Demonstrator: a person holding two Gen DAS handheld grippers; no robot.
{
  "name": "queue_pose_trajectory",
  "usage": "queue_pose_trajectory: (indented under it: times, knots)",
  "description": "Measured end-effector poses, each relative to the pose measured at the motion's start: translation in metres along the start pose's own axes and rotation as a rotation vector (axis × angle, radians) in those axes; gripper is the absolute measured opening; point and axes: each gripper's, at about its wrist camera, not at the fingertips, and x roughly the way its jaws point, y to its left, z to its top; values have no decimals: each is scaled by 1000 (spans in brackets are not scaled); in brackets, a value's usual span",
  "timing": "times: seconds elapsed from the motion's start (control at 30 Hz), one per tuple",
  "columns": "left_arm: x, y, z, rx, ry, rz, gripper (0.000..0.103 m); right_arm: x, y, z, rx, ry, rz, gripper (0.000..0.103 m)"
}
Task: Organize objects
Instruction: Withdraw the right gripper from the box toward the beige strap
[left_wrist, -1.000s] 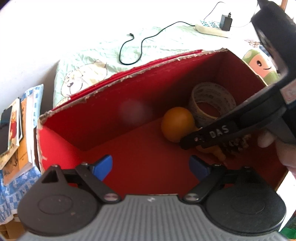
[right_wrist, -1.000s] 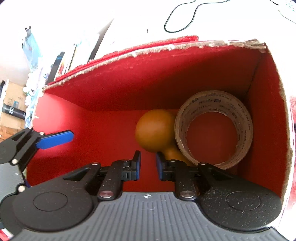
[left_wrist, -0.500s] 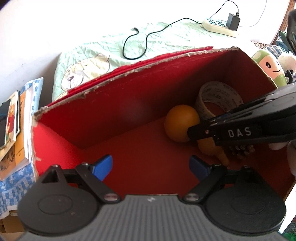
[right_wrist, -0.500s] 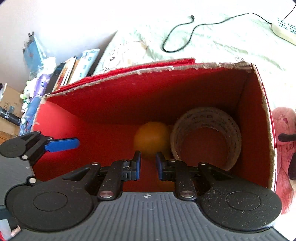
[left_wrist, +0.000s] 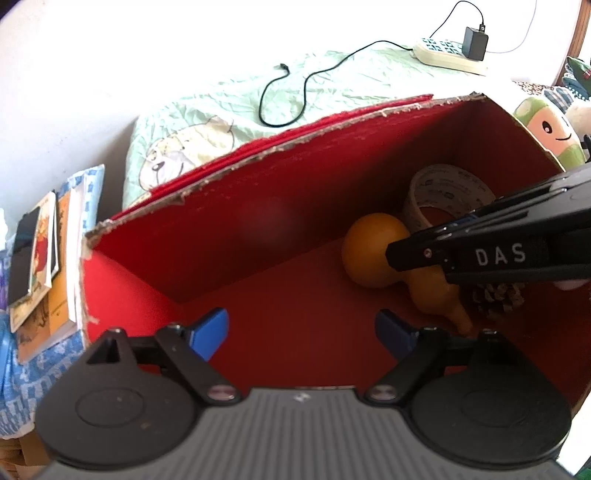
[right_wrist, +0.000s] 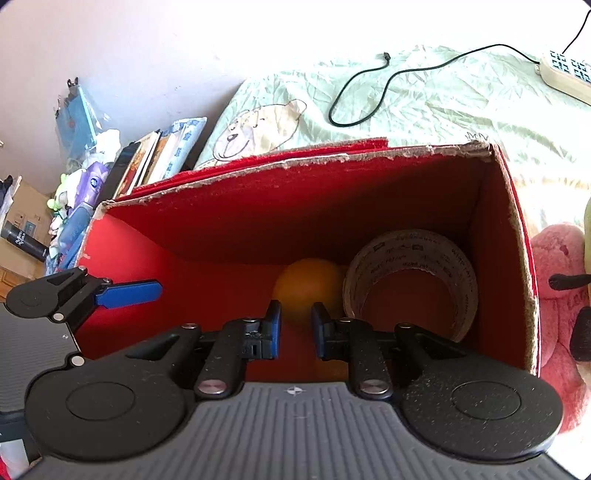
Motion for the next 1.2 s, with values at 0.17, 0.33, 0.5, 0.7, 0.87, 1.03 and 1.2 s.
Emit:
queue_pose_trajectory:
  times: [0.17,0.33,0.5,0.7,0.87,1.03,1.2]
  knots:
    - [-1,0,1,-4,-6,35,87,0,0,0,8,-19,22,21]
    - [-12,-1,2,-28,-20,81,87,-5,1,-1,12,-50,1,22]
    - [-33,-7,0,-47,-44,135,89,-20,9,-9,-13,-146,-53,27]
    - [-60,-10,-9,-127,-43,154,90,-49,14,-22,-30,-223,-3,28]
    - [-90,-22,-17,-171,-89,163,92,-73,19,-34,-49,-294,33,29]
    - [-110,-33,-29,-212,-116,168,93,-92,22,-50,-65,-341,60,35]
    - [-121,-43,-44,-254,-119,190,95,-110,21,-66,-73,-373,98,39]
